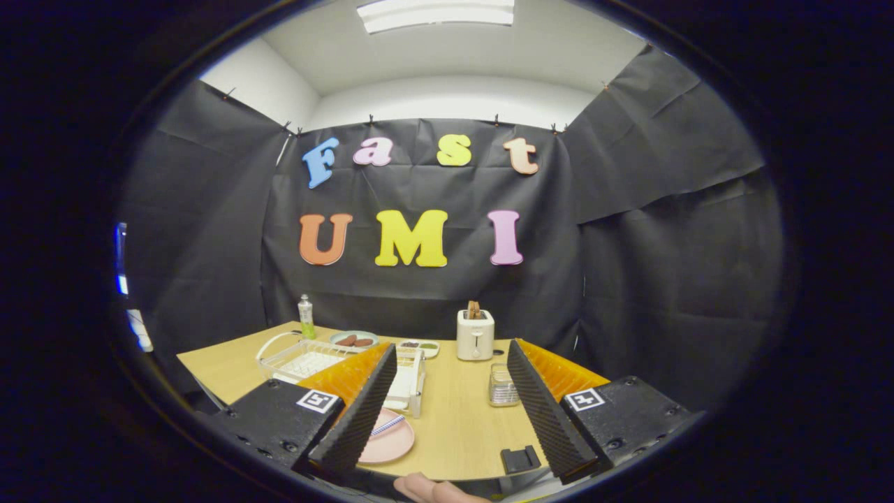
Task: Take the plate from the dish rack, then take the spoon from the basket and place it into the plate.
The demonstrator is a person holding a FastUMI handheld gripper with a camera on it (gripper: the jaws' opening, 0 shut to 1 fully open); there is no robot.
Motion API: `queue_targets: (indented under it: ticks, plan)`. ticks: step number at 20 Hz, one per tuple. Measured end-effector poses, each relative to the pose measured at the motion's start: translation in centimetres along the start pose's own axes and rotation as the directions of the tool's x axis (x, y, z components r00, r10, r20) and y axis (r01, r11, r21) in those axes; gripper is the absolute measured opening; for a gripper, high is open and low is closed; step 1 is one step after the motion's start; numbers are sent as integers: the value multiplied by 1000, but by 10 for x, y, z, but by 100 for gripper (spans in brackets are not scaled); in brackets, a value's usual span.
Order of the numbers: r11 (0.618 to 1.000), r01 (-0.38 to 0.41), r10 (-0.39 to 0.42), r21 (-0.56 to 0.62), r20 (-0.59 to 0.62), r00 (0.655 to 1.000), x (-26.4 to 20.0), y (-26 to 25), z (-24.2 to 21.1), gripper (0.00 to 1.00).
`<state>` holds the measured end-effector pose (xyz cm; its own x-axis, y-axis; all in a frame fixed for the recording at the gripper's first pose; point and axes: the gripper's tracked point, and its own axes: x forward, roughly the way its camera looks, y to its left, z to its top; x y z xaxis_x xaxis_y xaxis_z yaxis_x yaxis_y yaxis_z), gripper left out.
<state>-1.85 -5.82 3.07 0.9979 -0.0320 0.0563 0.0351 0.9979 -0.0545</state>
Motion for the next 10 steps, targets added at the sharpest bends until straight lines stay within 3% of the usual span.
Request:
queue_targets:
  ticks: [10]
  plan:
    - [999,-37,38,32,-3,999,-2,2,-1,100]
